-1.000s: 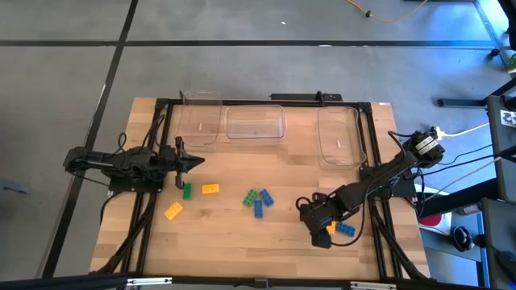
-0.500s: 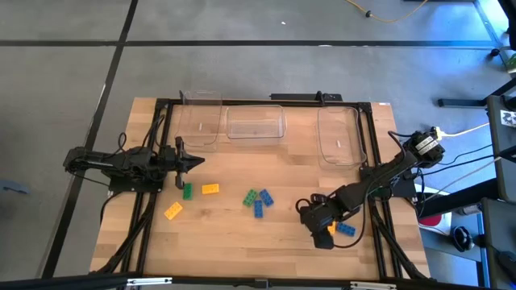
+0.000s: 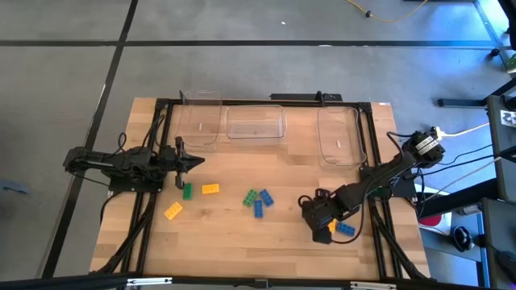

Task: Sort & place blocks by color
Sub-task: Put the right green game piece into the right transparent bin

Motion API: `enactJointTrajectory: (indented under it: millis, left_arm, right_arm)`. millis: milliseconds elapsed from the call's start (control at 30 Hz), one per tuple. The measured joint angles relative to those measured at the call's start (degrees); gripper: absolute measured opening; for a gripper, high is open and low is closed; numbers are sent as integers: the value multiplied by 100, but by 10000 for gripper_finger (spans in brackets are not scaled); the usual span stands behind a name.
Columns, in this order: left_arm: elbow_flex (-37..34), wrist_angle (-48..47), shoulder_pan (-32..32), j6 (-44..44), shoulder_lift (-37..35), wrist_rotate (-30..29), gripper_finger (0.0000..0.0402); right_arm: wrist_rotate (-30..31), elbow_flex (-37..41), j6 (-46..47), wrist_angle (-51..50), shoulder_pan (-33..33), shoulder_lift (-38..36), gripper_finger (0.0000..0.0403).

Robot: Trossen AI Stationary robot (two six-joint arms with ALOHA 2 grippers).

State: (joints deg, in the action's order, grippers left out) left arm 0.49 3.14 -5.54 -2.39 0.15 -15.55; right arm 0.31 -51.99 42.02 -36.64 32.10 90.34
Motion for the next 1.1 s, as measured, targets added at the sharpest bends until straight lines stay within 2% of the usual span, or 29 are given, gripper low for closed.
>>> enactJointTrajectory:
  millis: [267, 1100]
  left_arm:
    - [2, 0, 0, 0, 0, 0, 0]
    - [0, -2, 2, 0, 0, 0, 0]
  right_arm:
    - [-41, 380, 122, 167, 2, 0, 282]
    - [9, 394, 103, 262, 2, 0, 274]
